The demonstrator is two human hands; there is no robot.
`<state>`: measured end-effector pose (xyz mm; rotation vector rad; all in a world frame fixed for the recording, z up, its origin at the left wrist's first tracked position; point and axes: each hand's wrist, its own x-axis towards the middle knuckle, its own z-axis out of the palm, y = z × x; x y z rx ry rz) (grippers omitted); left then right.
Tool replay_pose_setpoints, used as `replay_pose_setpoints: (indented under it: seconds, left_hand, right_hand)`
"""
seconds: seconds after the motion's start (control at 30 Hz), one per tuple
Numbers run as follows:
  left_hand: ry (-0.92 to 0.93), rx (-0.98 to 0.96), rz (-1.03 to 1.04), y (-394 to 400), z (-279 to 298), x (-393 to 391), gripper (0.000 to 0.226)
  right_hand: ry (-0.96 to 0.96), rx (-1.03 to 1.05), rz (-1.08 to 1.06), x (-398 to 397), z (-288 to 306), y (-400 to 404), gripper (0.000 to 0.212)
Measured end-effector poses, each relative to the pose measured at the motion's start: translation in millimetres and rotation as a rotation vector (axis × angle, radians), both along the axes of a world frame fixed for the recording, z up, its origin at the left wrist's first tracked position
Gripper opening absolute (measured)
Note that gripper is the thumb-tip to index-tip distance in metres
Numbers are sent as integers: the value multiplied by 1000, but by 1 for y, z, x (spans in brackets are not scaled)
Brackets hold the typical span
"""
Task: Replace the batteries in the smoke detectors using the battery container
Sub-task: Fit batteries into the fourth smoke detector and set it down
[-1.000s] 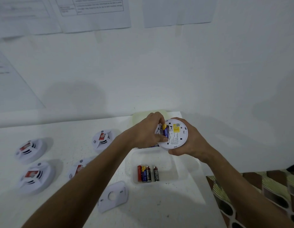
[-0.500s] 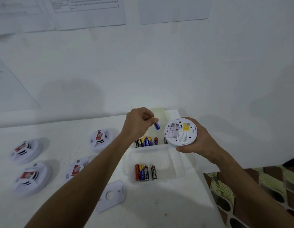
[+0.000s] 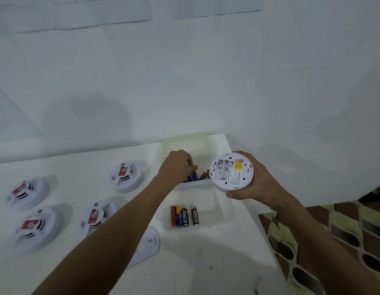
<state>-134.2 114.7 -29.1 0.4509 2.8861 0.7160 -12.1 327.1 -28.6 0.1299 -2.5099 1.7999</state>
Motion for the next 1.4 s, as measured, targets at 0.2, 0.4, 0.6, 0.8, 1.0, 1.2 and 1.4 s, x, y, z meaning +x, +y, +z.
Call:
replay_pose_setpoints:
  seconds: [0.2,0.4,0.6,0.8,1.0,1.2,1.4]
  left_hand:
    - [54,15,-19,-11,16,27,23]
    - [-37,-25,-89,-26,27,76,19]
    - [-99,-192,-178,-23,19,94,33]
    - [-154,-325,-169,-18,9,93,50]
    - [-212,-310,-132,-12,2,94,39]
    - [-166,-91,-87,-10,10,99,20]
    - [113,561,24,-1,57,125,10]
  right_hand:
    - [2,12,6,20,1,-3,88]
    - [-13,-14,26,44,0,-3,90]
    - [-29,-29,40,62,-2,-5,87]
    - [-42,-53,59,75,-6,-4,88]
    - [-50,-70,61,82,-7,0,88]
    - [-39,-67,41,83,-7,2,89]
    - [-21,-88,43,80,-4,2,89]
